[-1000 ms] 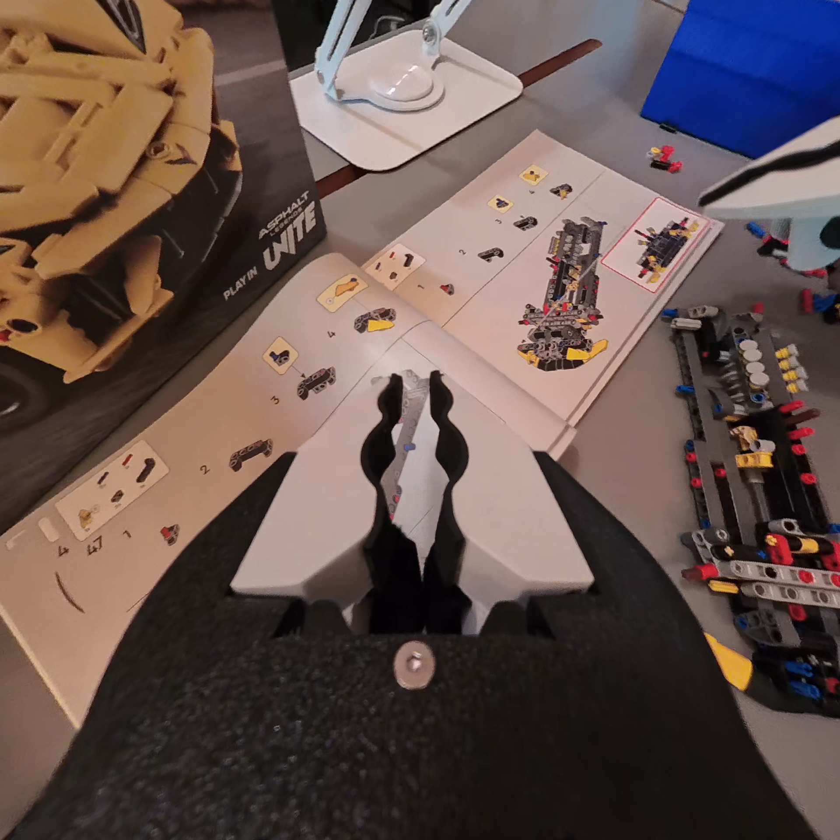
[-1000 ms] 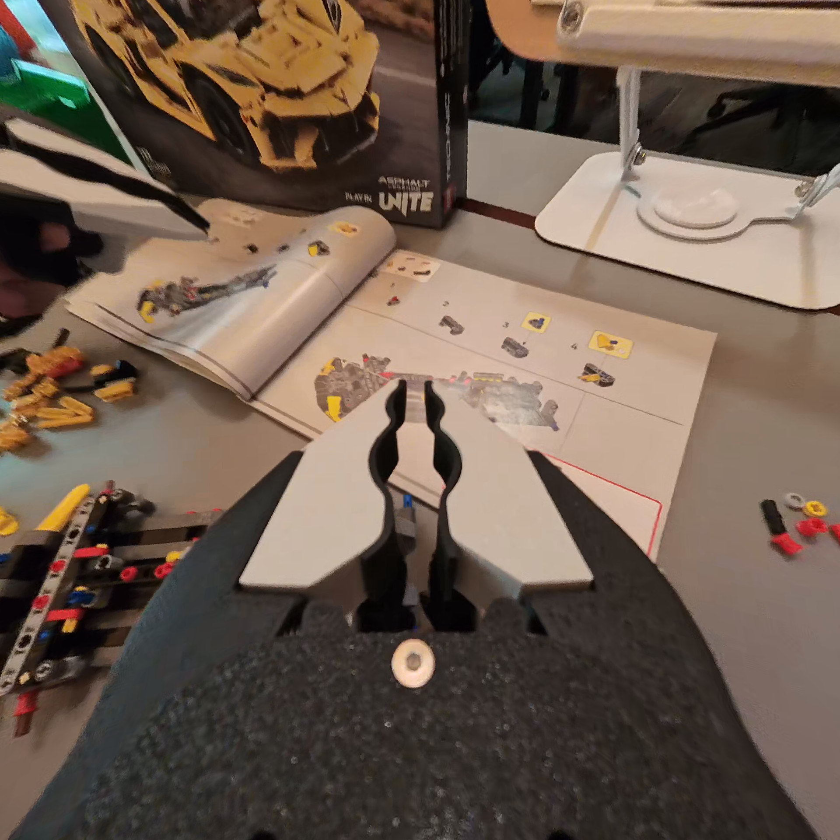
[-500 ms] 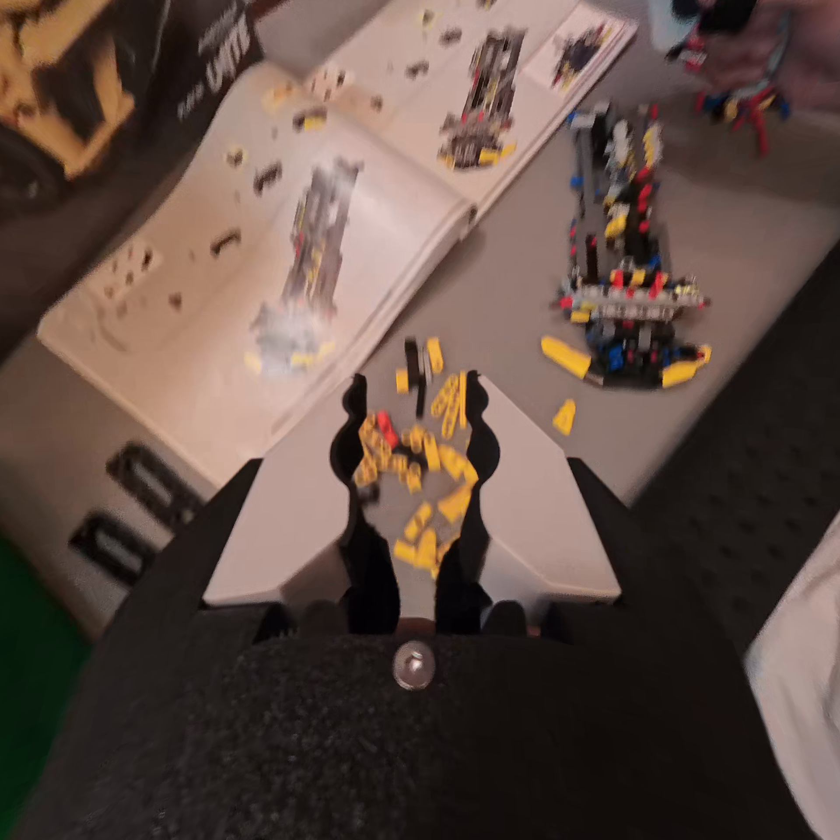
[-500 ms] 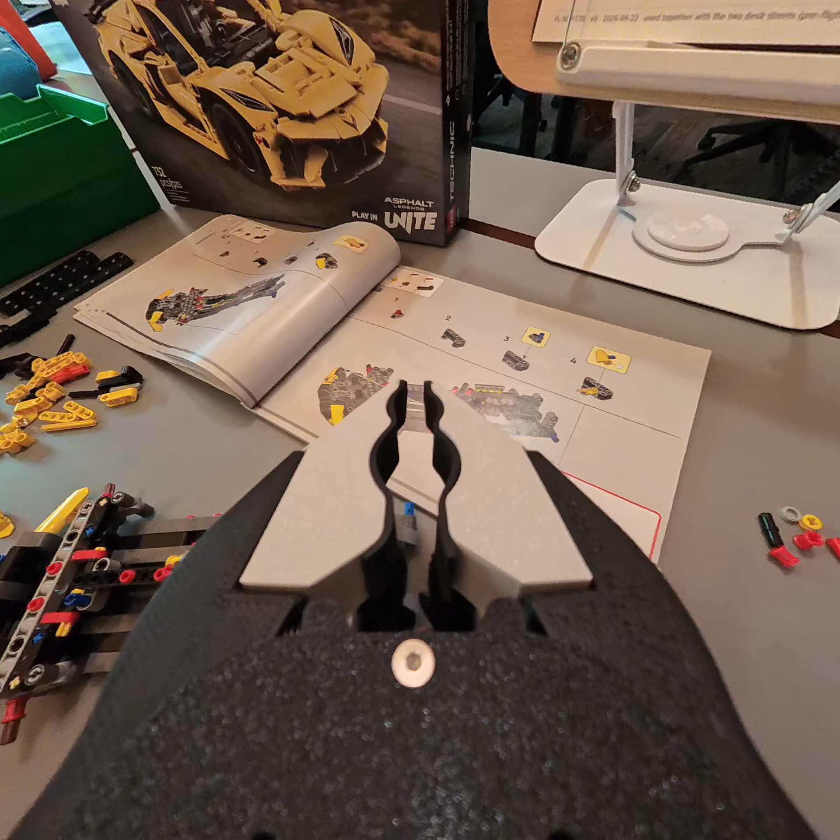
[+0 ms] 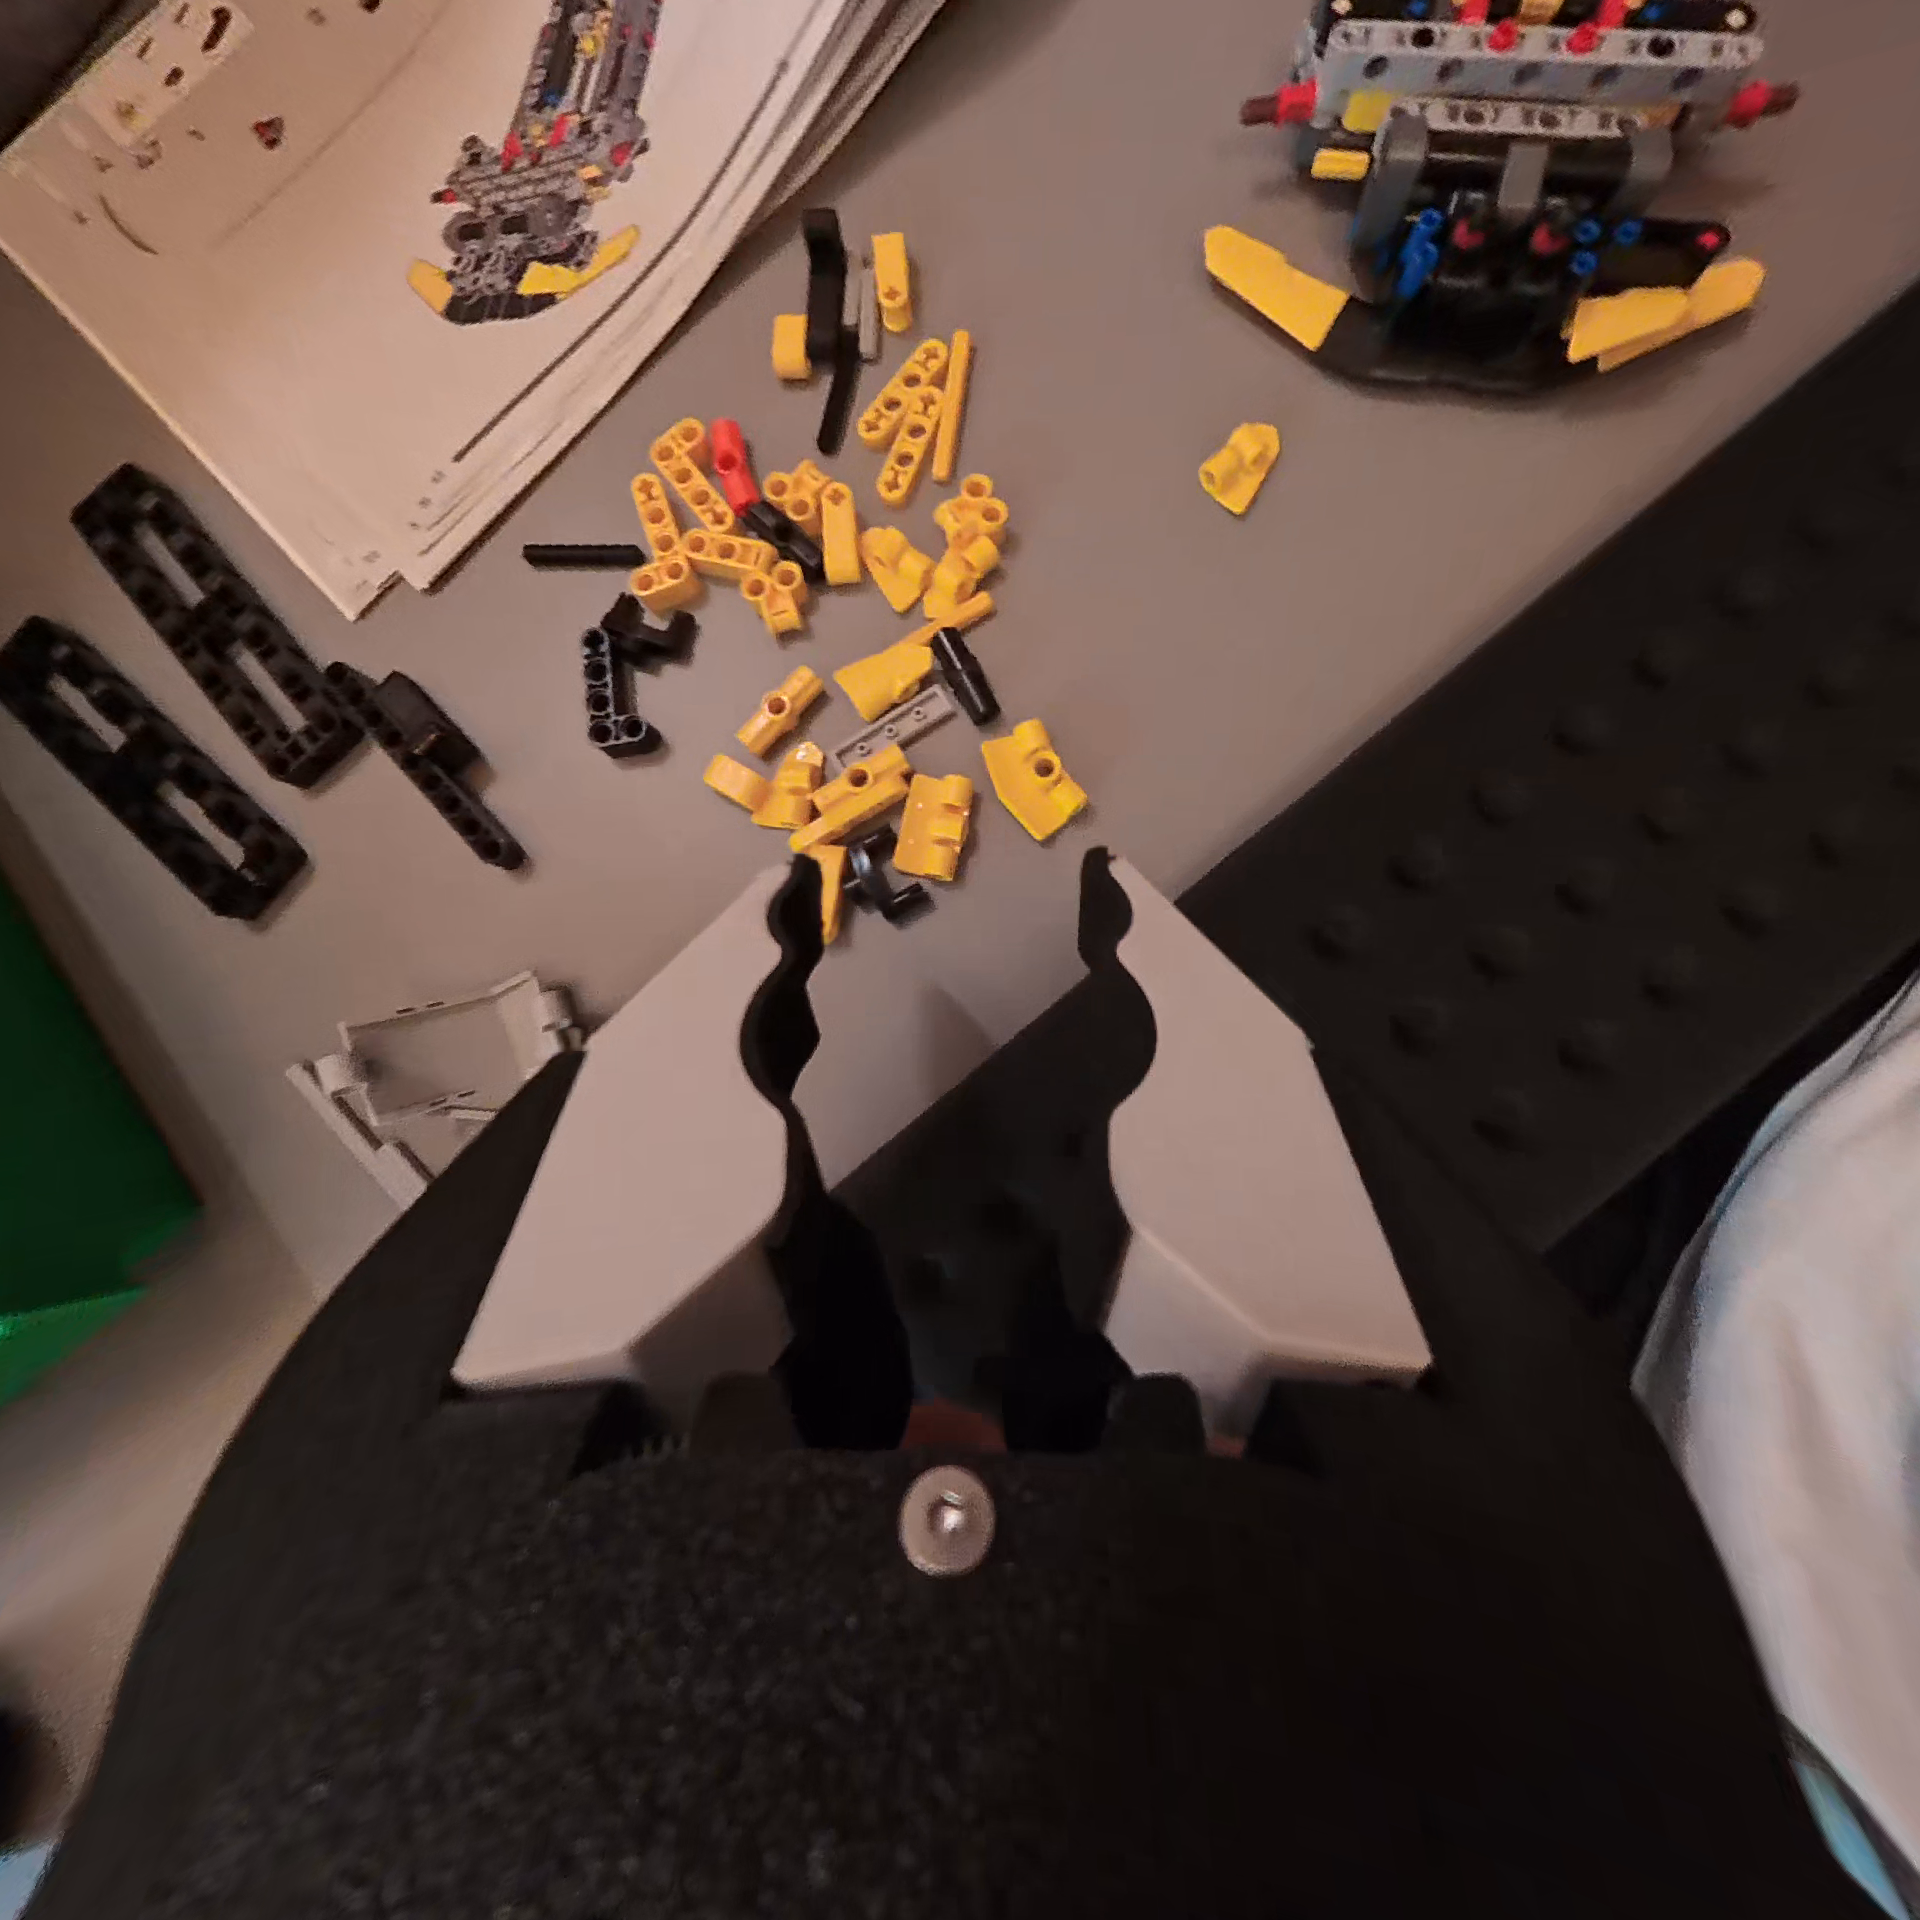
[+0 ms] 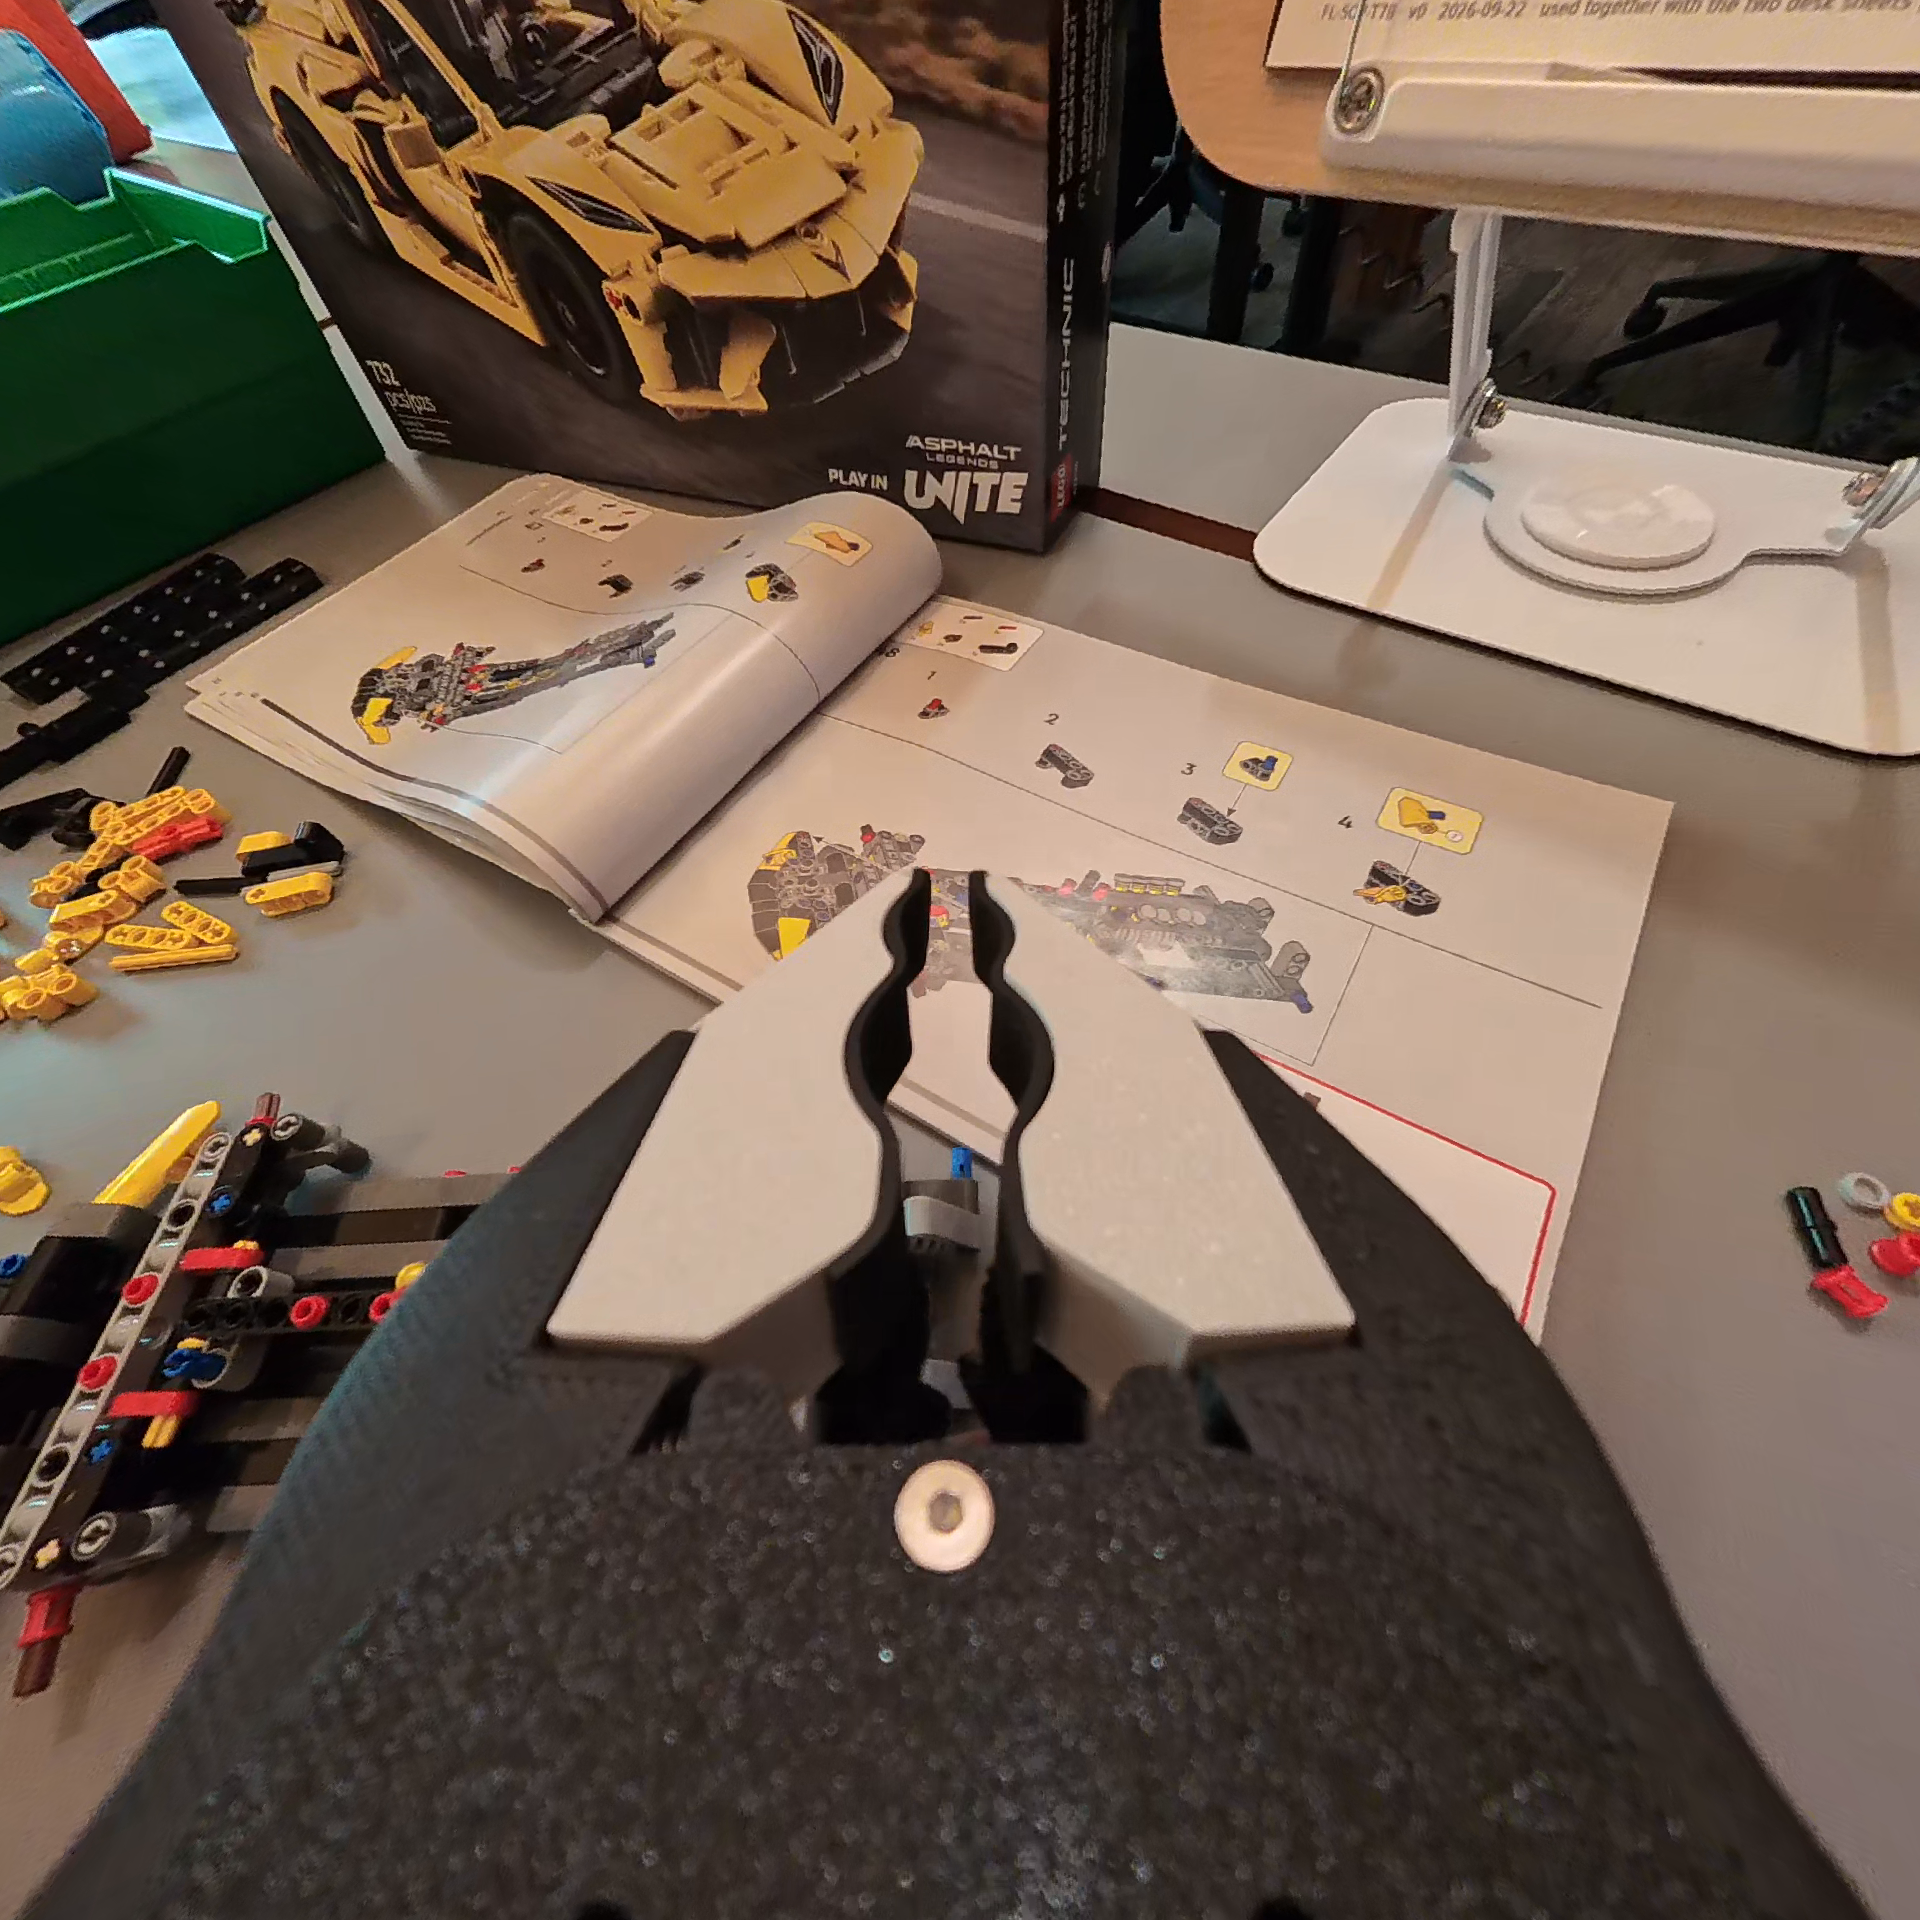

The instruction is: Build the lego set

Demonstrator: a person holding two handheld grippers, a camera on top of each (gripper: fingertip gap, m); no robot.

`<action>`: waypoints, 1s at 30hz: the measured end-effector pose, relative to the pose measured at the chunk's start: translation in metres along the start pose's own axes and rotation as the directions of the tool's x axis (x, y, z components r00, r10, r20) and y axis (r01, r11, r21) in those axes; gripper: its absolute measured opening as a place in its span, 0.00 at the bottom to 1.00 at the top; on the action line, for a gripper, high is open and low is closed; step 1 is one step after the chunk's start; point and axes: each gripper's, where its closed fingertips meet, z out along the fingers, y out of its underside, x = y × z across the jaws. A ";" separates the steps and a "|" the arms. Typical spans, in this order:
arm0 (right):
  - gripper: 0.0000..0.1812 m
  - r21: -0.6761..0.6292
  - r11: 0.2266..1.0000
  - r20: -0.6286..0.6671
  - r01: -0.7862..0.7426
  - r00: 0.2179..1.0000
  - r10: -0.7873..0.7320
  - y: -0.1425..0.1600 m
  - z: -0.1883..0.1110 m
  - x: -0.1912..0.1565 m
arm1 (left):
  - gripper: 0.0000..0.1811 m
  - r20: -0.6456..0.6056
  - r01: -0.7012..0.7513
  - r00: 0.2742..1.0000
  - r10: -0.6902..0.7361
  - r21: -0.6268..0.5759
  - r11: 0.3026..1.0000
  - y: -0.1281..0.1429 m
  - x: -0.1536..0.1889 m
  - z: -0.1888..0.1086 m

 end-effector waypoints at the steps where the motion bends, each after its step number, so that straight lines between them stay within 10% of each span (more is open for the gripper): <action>1: 0.03 0.001 1.000 -0.001 -0.001 1.000 0.001 0.000 0.000 0.001 | 0.25 0.005 -0.016 1.000 0.016 -0.001 1.000 0.001 0.001 0.001; 21: 0.04 -0.024 0.999 -0.010 0.025 1.000 -0.025 0.005 0.002 0.001 | 0.09 -0.029 -0.036 0.999 0.033 -0.097 0.995 0.026 -0.033 0.022; 30: 0.04 -0.028 0.999 -0.022 0.034 0.999 -0.034 0.006 0.001 0.004 | 0.12 -0.121 -0.031 0.992 0.033 0.018 0.999 -0.009 -0.021 0.026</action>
